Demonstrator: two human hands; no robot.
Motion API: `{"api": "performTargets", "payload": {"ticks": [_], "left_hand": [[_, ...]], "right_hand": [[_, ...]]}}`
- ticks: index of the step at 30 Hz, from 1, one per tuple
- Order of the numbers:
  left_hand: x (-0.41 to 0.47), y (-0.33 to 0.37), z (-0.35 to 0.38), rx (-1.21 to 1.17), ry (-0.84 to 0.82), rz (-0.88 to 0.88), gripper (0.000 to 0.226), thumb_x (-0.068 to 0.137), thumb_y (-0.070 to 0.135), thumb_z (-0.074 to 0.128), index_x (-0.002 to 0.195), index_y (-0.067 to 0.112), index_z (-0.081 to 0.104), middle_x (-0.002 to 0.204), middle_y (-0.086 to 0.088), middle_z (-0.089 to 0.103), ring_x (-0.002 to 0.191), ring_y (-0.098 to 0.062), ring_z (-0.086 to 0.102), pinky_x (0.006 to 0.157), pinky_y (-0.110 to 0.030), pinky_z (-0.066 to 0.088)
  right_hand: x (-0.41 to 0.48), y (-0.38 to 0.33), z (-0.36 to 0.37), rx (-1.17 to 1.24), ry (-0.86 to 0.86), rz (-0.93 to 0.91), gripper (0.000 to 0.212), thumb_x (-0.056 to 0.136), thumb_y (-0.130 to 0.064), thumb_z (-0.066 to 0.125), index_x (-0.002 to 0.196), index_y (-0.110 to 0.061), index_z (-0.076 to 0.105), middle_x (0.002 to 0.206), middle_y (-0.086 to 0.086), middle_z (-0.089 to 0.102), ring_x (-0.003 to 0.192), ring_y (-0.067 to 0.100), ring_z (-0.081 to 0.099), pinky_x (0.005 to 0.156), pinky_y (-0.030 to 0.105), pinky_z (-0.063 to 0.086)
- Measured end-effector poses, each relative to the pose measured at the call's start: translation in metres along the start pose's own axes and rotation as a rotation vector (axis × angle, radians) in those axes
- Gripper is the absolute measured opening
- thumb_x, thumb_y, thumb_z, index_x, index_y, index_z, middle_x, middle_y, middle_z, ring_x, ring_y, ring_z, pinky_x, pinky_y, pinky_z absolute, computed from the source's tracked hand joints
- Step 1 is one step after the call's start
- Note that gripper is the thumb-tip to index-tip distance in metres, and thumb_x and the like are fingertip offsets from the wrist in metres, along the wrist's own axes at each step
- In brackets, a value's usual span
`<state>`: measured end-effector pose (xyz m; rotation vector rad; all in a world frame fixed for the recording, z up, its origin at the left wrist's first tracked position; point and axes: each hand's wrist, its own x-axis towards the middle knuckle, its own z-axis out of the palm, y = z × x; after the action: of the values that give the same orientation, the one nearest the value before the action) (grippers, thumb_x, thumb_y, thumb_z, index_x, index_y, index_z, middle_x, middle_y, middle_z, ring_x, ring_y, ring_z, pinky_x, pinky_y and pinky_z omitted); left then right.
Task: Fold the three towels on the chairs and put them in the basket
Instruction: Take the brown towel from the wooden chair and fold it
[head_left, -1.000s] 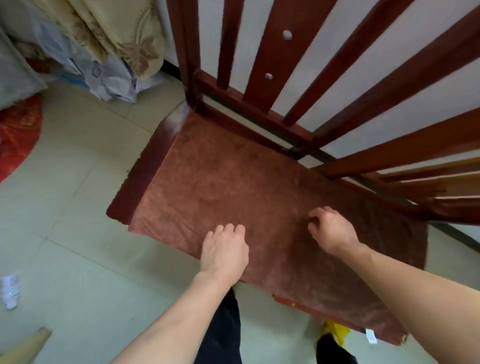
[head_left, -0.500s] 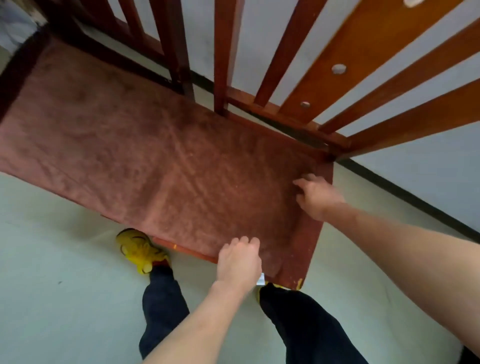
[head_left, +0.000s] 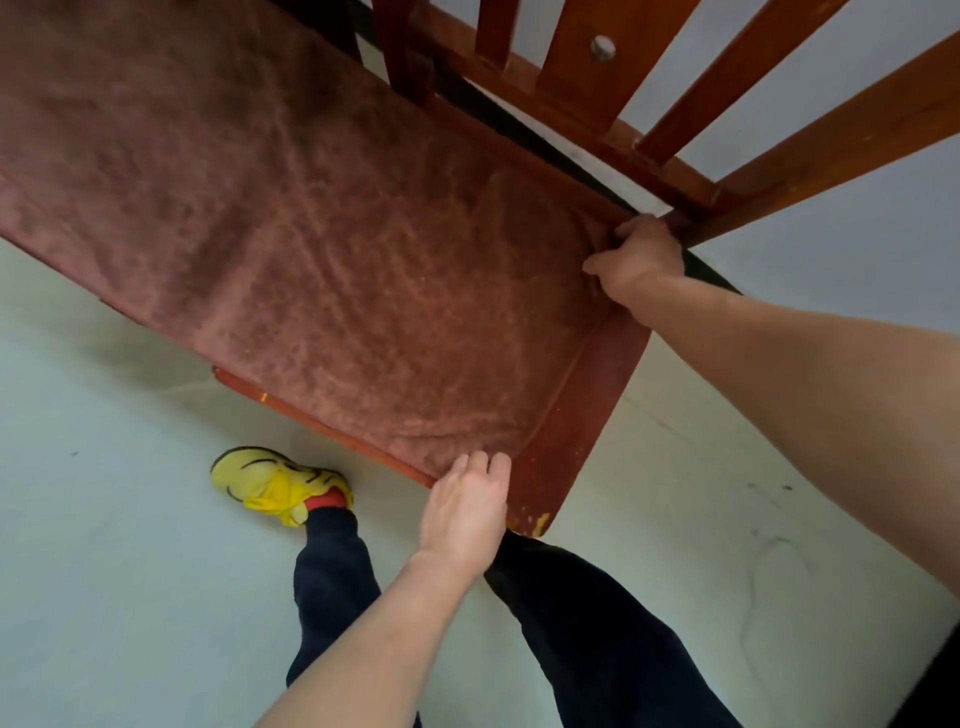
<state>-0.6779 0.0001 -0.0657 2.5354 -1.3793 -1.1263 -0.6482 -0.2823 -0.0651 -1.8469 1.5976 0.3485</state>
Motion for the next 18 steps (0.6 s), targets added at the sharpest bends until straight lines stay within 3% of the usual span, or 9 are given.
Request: {"api": "performTargets", "payload": {"ticks": [2,5,7,11,13,18], "left_hand": [[-0.001,0.005,-0.002,-0.056,0.006,-0.043,0.038,0.056,0.000,0.076,0.083,0.012,0.053,0.073,-0.007,0.059,0.069,-0.026,0.059,0.055,-0.034,0.050],[0.001,0.011,-0.014,-0.107,-0.012,-0.138,0.025,0.079,0.009,0.057,0.103,0.010,0.054,0.099,-0.008,0.059,0.097,-0.027,0.055,0.081,-0.036,0.047],[-0.005,0.009,-0.024,-0.145,-0.002,-0.145,0.019,0.081,0.014,0.050,0.097,0.010,0.061,0.101,-0.007,0.058,0.100,-0.027,0.052,0.086,-0.036,0.044],[-0.023,-0.011,-0.050,-0.261,0.090,-0.133,0.020,0.078,0.022,0.035,0.079,0.018,0.054,0.090,-0.003,0.053,0.090,-0.025,0.049,0.083,-0.038,0.042],[-0.038,-0.029,-0.078,-0.339,0.161,-0.147,0.013,0.080,0.021,0.033,0.080,0.019,0.046,0.087,-0.001,0.053,0.086,-0.026,0.050,0.078,-0.038,0.041],[-0.060,-0.075,-0.128,-0.460,0.412,-0.167,0.015,0.084,0.020,0.040,0.089,0.015,0.054,0.081,-0.002,0.062,0.072,-0.031,0.057,0.057,-0.039,0.043]], "right_hand": [[0.001,0.003,0.000,0.177,-0.026,0.075,0.049,0.083,-0.025,0.071,0.127,-0.015,0.052,0.108,0.000,0.054,0.092,0.020,0.058,0.084,0.033,0.054],[-0.004,0.004,-0.008,0.438,-0.124,0.263,0.045,0.080,-0.017,0.070,0.122,-0.011,0.055,0.116,0.007,0.061,0.095,0.022,0.061,0.067,0.035,0.056],[-0.013,0.000,-0.017,0.516,-0.179,0.318,0.046,0.079,-0.014,0.070,0.123,-0.012,0.055,0.118,0.007,0.063,0.096,0.020,0.062,0.063,0.033,0.053],[-0.033,-0.025,-0.036,0.634,-0.163,0.311,0.035,0.081,-0.016,0.073,0.113,-0.015,0.060,0.108,0.003,0.066,0.091,0.017,0.064,0.055,0.028,0.050],[-0.054,-0.055,-0.041,0.675,-0.141,0.281,0.026,0.082,-0.018,0.074,0.106,-0.015,0.063,0.102,0.003,0.068,0.086,0.016,0.065,0.052,0.026,0.048],[-0.090,-0.132,-0.040,0.887,-0.086,0.180,0.026,0.079,-0.015,0.078,0.100,-0.014,0.063,0.084,0.004,0.067,0.067,0.013,0.064,0.049,0.021,0.048]]}}
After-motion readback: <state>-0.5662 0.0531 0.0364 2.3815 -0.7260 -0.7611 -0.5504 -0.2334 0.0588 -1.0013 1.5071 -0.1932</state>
